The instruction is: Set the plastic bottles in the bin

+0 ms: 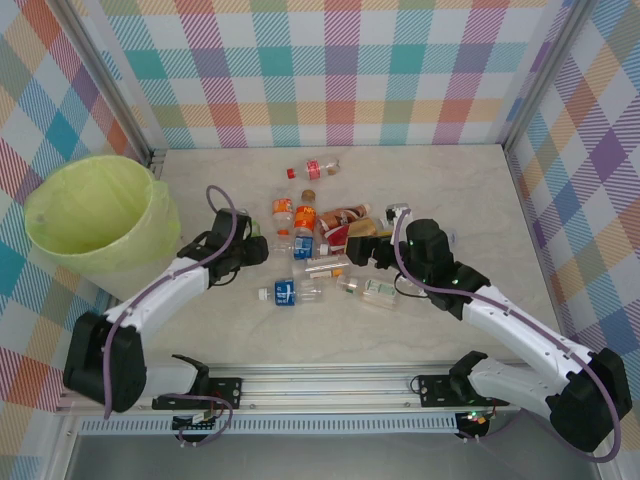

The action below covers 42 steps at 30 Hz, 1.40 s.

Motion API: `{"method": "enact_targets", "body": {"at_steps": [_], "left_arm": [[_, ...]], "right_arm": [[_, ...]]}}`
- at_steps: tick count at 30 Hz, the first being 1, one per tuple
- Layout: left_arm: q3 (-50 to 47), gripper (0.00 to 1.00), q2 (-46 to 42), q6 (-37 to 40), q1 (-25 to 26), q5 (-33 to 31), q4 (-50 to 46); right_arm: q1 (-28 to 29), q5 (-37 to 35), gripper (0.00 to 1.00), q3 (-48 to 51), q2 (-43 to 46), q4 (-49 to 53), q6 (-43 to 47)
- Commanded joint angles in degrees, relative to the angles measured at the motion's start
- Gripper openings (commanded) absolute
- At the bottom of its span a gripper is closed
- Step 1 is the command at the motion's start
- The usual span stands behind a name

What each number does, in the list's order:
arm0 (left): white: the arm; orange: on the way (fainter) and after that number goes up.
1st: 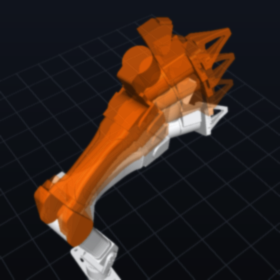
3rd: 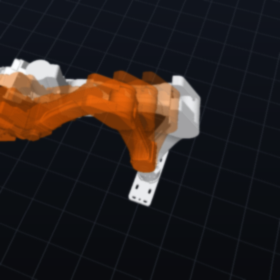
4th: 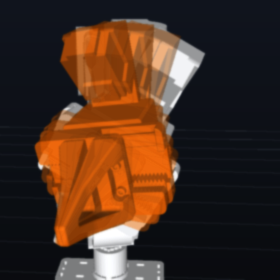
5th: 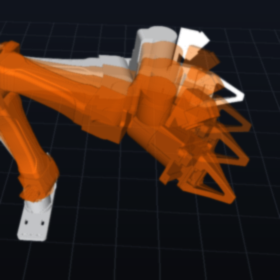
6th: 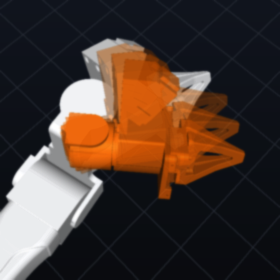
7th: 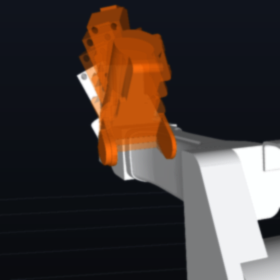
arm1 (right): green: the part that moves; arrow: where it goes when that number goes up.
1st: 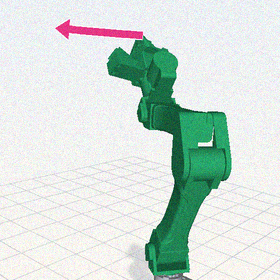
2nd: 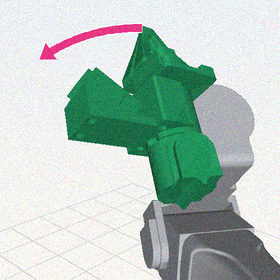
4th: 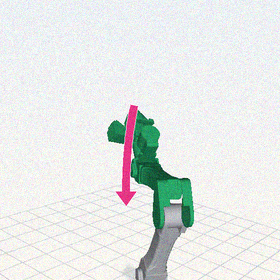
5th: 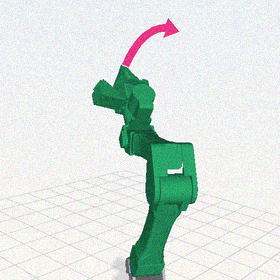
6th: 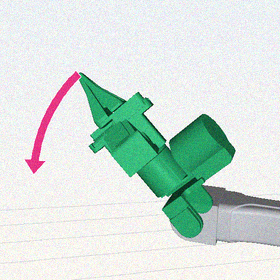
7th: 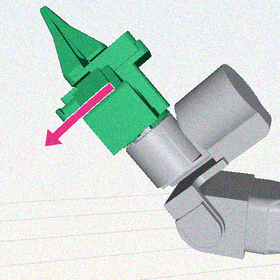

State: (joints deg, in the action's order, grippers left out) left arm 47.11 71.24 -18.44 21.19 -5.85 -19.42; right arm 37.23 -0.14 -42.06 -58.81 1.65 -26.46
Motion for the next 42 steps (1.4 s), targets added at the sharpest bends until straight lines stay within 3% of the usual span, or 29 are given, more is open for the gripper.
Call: {"method": "enact_targets", "body": {"at_steps": [1, 8, 14, 22, 25, 27, 34, 42], "left_arm": [[1.0, 0.48, -7.5, -1.0, -0.1, 1.6, 0.3], [10.5, 0.46, -10.3, -1.4, -0.5, 5.9, -4.4], [18.6, 0.46, -10.4, 0.8, -0.6, 2.8, -4.9], [27.3, 0.43, -10.6, 12.8, -0.7, -14.4, -1.0], [30.6, 0.42, -10.1, 18.6, -1.5, -24.3, -0.8], [32.7, 0.41, -9.7, 19.6, -4.2, -27.9, -2.0], [32.6, 0.41, -11.3, 16.9, -14.9, -29.3, -4.6], [28.8, 0.40, -9.9, 9.8, -29.3, -21.8, -7.0]], "right_arm": [[0.6, 5.3, 1.00, -1.5, -0.7, -5.3, 1.8], [1.0, 8.2, 1.00, 0.4, -0.5, -12.4, 1.6], [1.0, 7.6, 1.00, 0.4, 0.4, -10.9, 0.7], [0.9, 4.0, 1.00, 2.3, 2.7, -10.6, -0.1], [1.0, 2.9, 1.00, 2.7, 3.7, -10.9, -0.1], [1.0, 2.3, 1.00, 2.9, 4.4, -10.9, 0.0], [1.0, 1.2, 1.00, 3.2, 5.2, -10.7, -0.5], [0.9, 1.6, 1.00, 2.6, 4.7, -10.0, -1.8]]}}
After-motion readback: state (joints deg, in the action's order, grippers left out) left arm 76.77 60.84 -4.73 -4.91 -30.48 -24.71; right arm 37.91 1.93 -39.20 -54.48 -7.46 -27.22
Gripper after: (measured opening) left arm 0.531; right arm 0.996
